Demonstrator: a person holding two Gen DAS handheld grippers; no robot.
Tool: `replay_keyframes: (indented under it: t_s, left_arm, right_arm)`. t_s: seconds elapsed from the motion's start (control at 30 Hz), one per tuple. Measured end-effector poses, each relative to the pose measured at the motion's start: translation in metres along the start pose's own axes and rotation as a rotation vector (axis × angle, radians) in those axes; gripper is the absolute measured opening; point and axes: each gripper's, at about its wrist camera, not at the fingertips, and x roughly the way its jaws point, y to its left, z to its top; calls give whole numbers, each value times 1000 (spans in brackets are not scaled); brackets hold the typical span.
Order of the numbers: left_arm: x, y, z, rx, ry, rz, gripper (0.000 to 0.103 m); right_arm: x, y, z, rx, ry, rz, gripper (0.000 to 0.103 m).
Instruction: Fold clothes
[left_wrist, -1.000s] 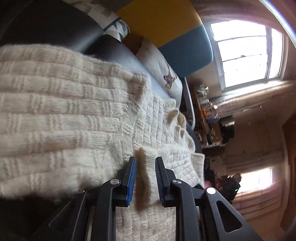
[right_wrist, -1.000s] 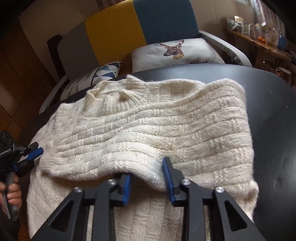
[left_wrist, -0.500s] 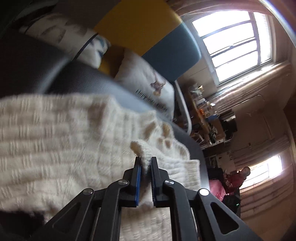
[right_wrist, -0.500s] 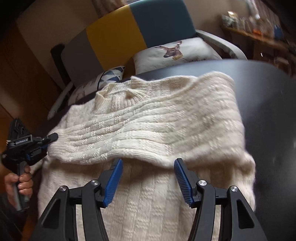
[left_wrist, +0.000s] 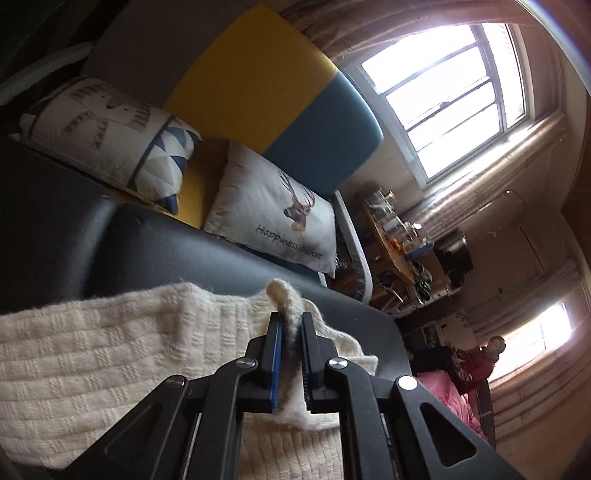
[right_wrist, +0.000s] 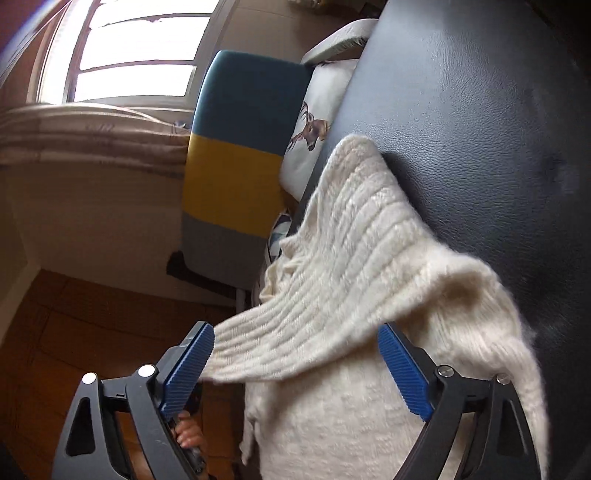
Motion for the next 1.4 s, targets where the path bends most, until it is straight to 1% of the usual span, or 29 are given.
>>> replay_keyframes:
  t_s: [0.03, 0.1, 0.13, 0.2, 0.27, 0.33, 0.4, 0.43, 0.5, 0.53, 0.6, 0.67, 0.7, 0.73, 0.77, 0.83, 0.9, 1.0, 1.03, 1.07, 1.1, 1.13, 1.2, 1.3, 1.37, 1.4]
  left_arm:
    - [1, 3, 1, -3, 0, 9, 8]
    - [6, 13, -4, 10, 25, 71, 8]
    - [8, 18, -6, 17, 38, 102, 8]
    - [17, 32, -14, 16, 67, 161, 8]
    - [26, 48, -22, 10, 91, 215, 7]
    - [35, 62, -31, -3, 123, 257, 7]
    - [39, 70, -39, -7, 141, 272, 7]
    - [39, 73, -41, -11, 140, 265, 7]
    - [33, 78, -42, -49, 129, 224, 7]
    - [30, 80, -42, -72, 127, 201, 7]
    - [27, 85, -39, -93, 133, 195, 9]
    - [24, 92, -37, -117, 143, 188, 10]
    - [22, 98, -37, -152, 147, 176, 11]
    - [20, 105, -37, -186, 150, 164, 13]
    - [17, 108, -39, -201, 146, 145, 16]
    - [12, 115, -43, -231, 138, 107, 18]
    - [13, 111, -46, -216, 150, 89, 19]
    - [14, 106, -52, -192, 167, 63, 24]
    - [16, 100, -53, -165, 159, 84, 24]
    - [18, 93, -53, -139, 151, 105, 20]
    - [20, 87, -54, -112, 143, 127, 11]
    - [21, 80, -55, -85, 134, 147, 6]
    - [13, 65, -55, -33, 104, 150, 6]
    - [15, 66, -56, 12, 125, 325, 6]
    - [16, 83, -55, -37, 127, 348, 7]
    - [11, 83, -53, -53, 105, 352, 8]
  right_arm:
    - [1, 0, 2, 5, -16, -2, 93]
    - [-4, 3, 5, 6, -75, 6, 93]
    - [-5, 4, 6, 9, -80, 10, 95]
    - [-3, 2, 4, 15, -39, 0, 96]
    - [-4, 5, -1, -31, -4, -41, 96]
    - [-9, 13, -4, -96, -3, -98, 96]
    - [-9, 20, -1, -147, 2, -137, 96]
    - [-6, 25, 2, -170, 9, -154, 96]
    - [4, 35, 7, -232, 29, -197, 96]
    - [11, 39, 8, -274, 44, -232, 96]
    - [25, 42, 7, -344, 82, -335, 96]
    - [34, 41, 5, -385, 97, -370, 97]
    - [39, 40, 3, -405, 105, -387, 98]
    - [43, 39, 2, -425, 113, -404, 102]
    - [47, 39, 1, -446, 120, -422, 102]
    - [54, 38, -2, -484, 132, -452, 103]
    - [55, 38, -6, -513, 128, -465, 103]
    - [56, 40, -8, -522, 119, -476, 103]
    - [56, 41, -8, -522, 116, -477, 103]
    - [56, 42, -9, -523, 113, -479, 103]
    - [57, 43, -10, -525, 111, -481, 103]
    - [57, 43, -10, -529, 111, -484, 103]
    - [57, 44, -10, -533, 113, -486, 103]
    - [55, 42, -10, -539, 113, -472, 103]
    - [55, 42, -12, -556, 111, -470, 103]
    - [55, 43, -13, -569, 112, -475, 103]
